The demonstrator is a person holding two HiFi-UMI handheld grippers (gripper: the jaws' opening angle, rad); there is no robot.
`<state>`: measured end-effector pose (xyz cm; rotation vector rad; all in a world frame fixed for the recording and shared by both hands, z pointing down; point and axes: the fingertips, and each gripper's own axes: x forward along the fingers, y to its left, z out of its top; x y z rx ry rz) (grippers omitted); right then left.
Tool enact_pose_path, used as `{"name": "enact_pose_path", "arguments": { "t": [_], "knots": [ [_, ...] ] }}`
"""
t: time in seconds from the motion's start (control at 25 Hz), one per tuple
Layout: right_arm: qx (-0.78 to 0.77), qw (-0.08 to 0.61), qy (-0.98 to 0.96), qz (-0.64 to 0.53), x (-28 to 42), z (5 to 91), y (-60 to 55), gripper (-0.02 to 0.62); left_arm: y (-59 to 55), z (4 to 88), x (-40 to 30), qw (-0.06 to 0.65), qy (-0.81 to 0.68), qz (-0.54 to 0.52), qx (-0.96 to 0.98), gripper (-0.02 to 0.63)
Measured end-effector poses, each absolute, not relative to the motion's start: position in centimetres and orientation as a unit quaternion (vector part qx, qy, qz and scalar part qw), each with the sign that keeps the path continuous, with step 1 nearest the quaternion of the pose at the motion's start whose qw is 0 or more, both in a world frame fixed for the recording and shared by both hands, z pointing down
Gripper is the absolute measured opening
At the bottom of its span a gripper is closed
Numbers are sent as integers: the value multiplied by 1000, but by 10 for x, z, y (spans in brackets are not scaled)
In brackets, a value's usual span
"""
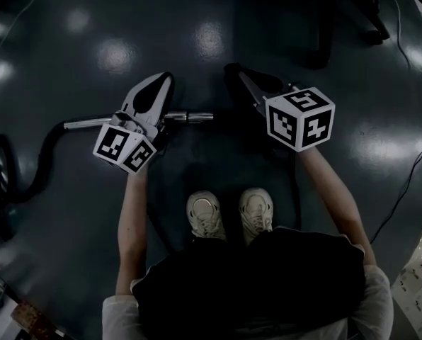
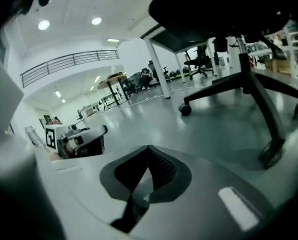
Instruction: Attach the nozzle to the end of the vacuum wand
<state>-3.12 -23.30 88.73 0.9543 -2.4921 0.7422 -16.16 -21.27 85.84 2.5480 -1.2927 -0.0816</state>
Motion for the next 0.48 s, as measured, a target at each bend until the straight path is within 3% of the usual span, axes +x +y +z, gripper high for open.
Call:
{"name": "enact_pose_path", "arguments": {
  "t": [0.2,0.48],
  "knots": [
    [375,164,-883,227,-25,880,-245,8,-226,849,-153,85,-529,-55,842,2],
    [381,168,-889,191,-36,871,-256,8,-248,834,-166,81,-559,-77,822,2]
  ]
}}
